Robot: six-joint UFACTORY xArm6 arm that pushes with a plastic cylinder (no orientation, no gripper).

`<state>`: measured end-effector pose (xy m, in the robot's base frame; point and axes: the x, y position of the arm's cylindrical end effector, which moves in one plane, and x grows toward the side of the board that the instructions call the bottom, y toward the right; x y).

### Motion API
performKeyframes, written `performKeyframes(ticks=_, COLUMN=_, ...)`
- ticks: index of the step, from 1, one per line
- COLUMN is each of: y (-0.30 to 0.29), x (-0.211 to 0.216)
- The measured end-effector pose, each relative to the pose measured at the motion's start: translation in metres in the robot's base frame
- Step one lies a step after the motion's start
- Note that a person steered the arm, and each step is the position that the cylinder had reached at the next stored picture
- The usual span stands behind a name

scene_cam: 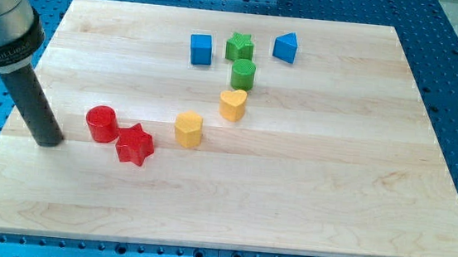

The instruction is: Place your arm below the hexagon

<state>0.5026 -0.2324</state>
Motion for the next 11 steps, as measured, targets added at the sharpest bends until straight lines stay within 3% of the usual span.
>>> performKeyframes(ticks=2, y=0.011, x=0.000)
performKeyframes(ticks=4, y=0.068, x=0.052)
performKeyframes(ticks=6, y=0.081, x=0.028)
performKeyframes(ticks=7, y=0.132, x=0.027)
performKeyframes(ticks=11, y=0.246, x=0.064)
